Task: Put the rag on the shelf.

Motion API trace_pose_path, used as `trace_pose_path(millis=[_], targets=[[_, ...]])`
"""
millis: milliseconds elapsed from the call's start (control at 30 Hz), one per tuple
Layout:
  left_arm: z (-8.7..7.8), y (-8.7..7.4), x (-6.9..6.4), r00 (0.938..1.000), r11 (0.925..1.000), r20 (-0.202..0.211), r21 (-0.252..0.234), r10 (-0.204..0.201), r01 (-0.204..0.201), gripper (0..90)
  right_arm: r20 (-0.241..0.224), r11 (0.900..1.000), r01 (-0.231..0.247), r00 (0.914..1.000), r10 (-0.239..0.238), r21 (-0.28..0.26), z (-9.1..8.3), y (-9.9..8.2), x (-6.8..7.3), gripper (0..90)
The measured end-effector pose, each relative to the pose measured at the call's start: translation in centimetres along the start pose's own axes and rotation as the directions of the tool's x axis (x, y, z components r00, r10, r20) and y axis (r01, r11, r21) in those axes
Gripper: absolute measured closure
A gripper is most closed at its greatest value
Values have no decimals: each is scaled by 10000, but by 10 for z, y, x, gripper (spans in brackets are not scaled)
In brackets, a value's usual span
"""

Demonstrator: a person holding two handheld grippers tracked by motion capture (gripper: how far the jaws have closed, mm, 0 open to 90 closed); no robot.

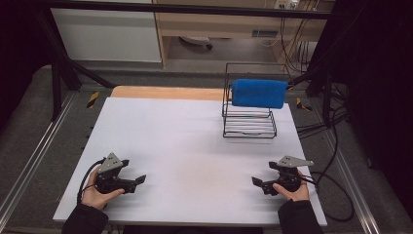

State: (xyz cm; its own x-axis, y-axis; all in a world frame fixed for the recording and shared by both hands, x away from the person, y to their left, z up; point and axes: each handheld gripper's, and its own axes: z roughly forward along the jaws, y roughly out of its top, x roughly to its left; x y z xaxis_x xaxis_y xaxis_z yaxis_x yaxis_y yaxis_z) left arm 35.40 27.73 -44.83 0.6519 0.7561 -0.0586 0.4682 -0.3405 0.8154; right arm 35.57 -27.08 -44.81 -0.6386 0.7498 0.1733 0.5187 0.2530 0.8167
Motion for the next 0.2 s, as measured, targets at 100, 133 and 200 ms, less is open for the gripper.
trace_pose_path(millis=[100,133,200], targets=[[0,0,-1,10000,10000,20,-7,-40,40,75,-14,9999,-4,10000,4,117,1,-1,1,7],[-1,0,-1,10000,10000,6,-5,0,0,75,-28,9999,-3,10000,3,131,2,-1,1,8],[-1,0,-1,10000,10000,0,-36,-12,12,75,-56,9998,-18,10000,19,180,2,-1,1,7]])
